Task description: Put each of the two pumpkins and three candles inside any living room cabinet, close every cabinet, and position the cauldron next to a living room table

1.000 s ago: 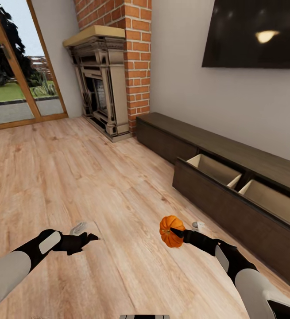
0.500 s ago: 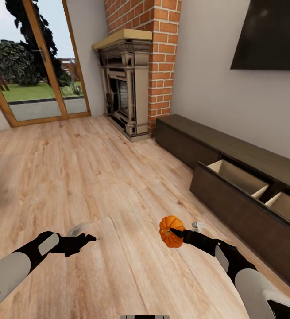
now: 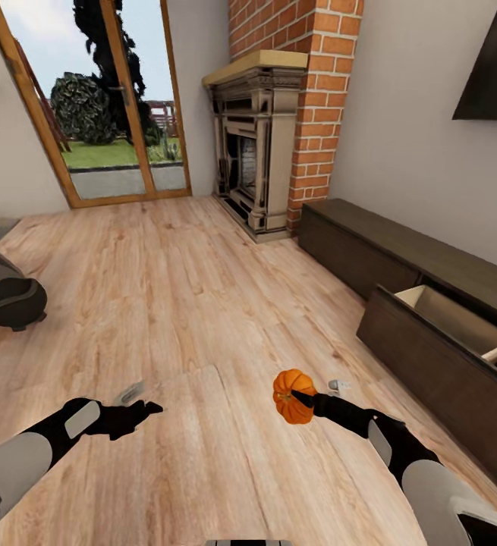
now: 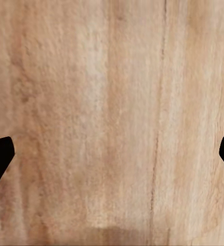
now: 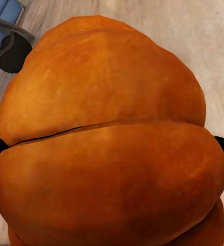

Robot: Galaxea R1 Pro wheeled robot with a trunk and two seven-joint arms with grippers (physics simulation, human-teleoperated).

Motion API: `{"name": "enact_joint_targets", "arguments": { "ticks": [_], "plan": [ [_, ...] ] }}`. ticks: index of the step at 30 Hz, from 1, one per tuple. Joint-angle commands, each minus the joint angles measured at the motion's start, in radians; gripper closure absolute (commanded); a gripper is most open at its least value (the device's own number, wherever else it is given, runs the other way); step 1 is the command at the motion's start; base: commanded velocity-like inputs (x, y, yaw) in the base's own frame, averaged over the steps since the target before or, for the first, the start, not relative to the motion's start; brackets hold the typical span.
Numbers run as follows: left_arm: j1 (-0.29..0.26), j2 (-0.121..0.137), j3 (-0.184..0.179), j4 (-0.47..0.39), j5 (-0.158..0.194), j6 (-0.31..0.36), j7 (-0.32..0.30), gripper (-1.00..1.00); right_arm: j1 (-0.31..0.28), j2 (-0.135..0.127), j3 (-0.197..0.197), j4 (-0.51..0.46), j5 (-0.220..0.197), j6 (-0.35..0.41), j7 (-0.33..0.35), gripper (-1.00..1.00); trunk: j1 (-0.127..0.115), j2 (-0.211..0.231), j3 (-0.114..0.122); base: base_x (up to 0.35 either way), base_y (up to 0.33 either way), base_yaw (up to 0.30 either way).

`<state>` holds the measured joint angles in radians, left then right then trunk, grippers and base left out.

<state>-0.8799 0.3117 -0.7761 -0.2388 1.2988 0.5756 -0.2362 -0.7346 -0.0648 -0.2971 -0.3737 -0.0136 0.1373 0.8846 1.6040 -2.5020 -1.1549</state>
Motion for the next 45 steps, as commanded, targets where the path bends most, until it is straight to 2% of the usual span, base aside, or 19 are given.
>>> {"name": "enact_joint_targets", "arguments": {
  "ticks": [1,45],
  "plan": [
    [0.0,0.0,0.0,0.002,0.0,-0.004,0.0,-1.0,0.0,0.0,-0.001,0.0,-0.003,0.001,0.001,1.0,0.0,0.0,0.0,0.0,0.0,0.286],
    [0.002,-0.006,0.0,0.016,0.008,-0.009,0.003,-1.0,0.001,0.0,-0.001,0.0,-0.005,0.001,0.0,1.0,0.0,0.0,0.0,0.0,0.0,0.284]
  ]
}}
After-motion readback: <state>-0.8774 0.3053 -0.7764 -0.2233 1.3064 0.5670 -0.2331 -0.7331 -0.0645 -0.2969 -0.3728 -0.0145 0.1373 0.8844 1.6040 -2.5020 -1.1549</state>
